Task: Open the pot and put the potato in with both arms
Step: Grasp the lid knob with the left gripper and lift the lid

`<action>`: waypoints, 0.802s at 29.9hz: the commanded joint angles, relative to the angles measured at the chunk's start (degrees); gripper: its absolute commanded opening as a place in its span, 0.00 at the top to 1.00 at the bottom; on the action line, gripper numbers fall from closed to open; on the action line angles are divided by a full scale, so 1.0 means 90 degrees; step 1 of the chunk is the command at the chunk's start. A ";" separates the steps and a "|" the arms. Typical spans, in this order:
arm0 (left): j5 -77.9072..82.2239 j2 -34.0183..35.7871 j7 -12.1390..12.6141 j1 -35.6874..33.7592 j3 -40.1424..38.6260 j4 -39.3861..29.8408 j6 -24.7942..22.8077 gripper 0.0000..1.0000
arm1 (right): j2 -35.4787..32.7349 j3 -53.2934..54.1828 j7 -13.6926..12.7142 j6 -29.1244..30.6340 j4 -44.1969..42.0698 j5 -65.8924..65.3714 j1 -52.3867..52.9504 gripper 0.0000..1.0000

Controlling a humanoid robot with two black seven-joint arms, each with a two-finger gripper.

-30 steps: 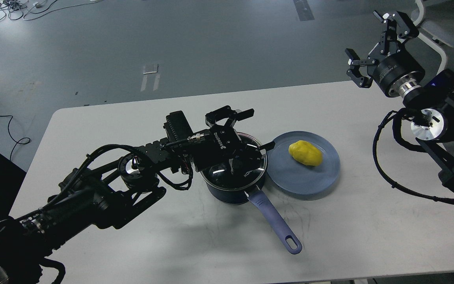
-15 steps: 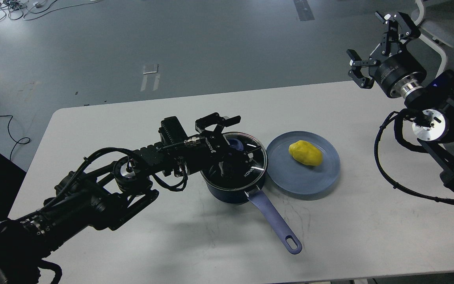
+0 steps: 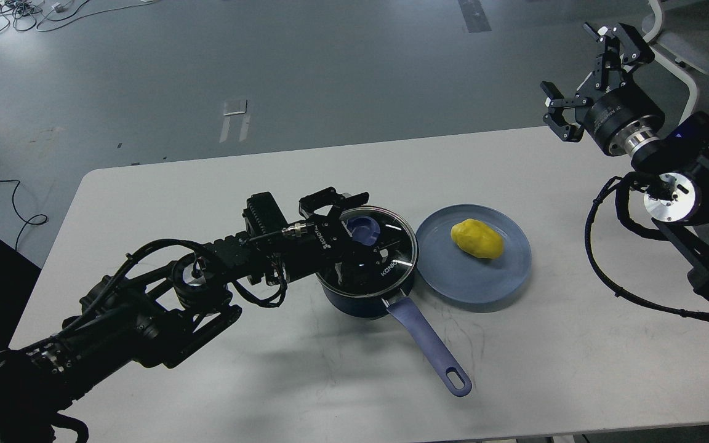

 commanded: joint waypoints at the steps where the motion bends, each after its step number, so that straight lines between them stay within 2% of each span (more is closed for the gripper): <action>1: -0.0005 0.0023 -0.0009 0.0069 0.0009 0.0006 0.0000 0.02 | 0.0000 -0.0018 0.0000 0.0000 -0.0010 -0.0007 0.0000 0.00; 12: -0.0454 0.0199 0.0001 0.0147 0.0097 0.0045 -0.0010 0.03 | 0.0009 -0.0027 0.0000 0.0000 -0.0020 -0.0007 -0.0029 0.00; 19: -0.0855 0.0335 -0.0009 0.0157 0.0097 0.0046 -0.0020 0.11 | 0.0000 -0.0037 0.0000 0.0000 -0.0020 -0.0007 -0.0049 0.00; 24: -0.0864 0.0384 -0.0014 0.0147 0.0341 0.0045 -0.0001 0.11 | 0.0000 -0.0125 0.0000 0.0000 -0.0020 -0.0007 -0.0049 0.00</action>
